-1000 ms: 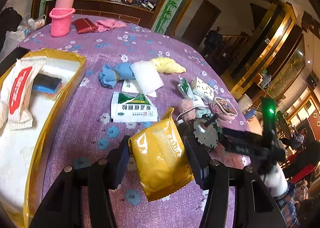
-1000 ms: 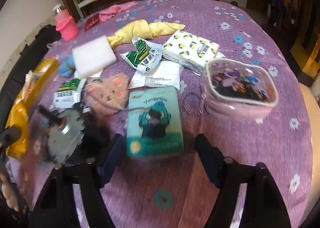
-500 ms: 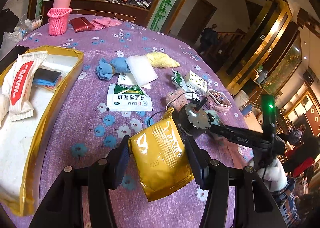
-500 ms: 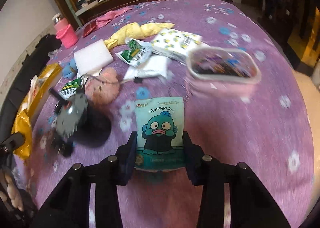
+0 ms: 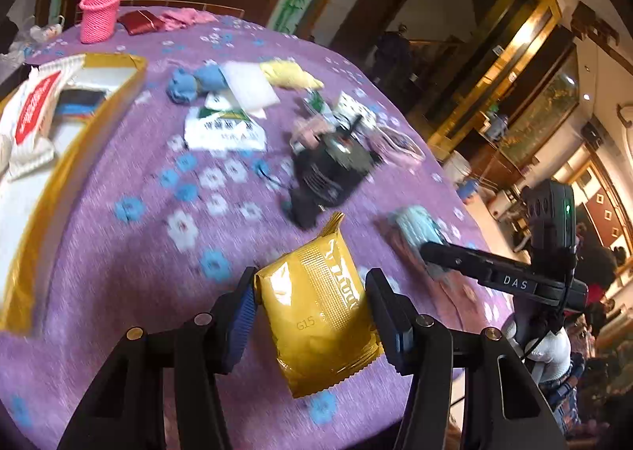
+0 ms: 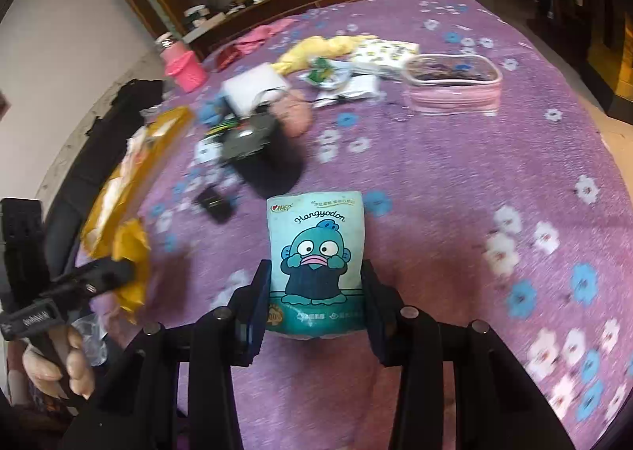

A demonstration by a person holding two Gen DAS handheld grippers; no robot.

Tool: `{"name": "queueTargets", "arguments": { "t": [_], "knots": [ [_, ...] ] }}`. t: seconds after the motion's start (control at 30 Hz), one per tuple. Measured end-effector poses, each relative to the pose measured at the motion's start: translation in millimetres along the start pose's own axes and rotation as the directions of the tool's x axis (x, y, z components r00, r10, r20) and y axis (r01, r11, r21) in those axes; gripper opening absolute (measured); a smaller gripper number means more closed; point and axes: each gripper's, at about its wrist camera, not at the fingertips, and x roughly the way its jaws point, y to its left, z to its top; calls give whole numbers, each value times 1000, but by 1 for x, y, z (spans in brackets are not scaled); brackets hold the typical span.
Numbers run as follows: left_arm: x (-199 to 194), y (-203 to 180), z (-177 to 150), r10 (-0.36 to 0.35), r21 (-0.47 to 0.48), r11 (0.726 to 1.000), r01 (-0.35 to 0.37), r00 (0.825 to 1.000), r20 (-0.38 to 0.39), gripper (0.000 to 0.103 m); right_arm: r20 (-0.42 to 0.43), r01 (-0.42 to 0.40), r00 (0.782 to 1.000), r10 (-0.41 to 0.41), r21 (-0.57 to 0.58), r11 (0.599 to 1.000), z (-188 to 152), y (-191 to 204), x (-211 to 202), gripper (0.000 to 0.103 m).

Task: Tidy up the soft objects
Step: 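Grasp the teal Hangyodon packet with the right tool while the left tool holds the gold packet, then carry the gold and Hangyodon packets into the foam box and open both tools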

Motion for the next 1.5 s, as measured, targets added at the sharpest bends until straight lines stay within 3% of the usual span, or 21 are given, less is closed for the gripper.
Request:
{"name": "queueTargets", "arguments": {
  "t": [0.4,0.7,0.97,1.17,1.5],
  "knots": [
    [-27,-18,-25,-110,27,994,110,994,-9,58,25,-156,987,161,-124,980,-9,79,-19,41],
    [-62,14,-17,-104,-35,994,107,991,86,58,-3,-251,967,256,-208,945,12,137,-5,41],
    [-100,72,-5,2,-157,987,30,980,199,58,-44,-331,942,331,-269,905,47,198,27,41],
    [-124,121,-1,163,-247,964,-96,951,265,58,-98,-333,943,318,-293,896,70,240,66,41],
    [-117,193,11,323,-370,902,-222,915,240,58,-214,-309,944,249,-321,895,78,285,134,41]
  ]
}}
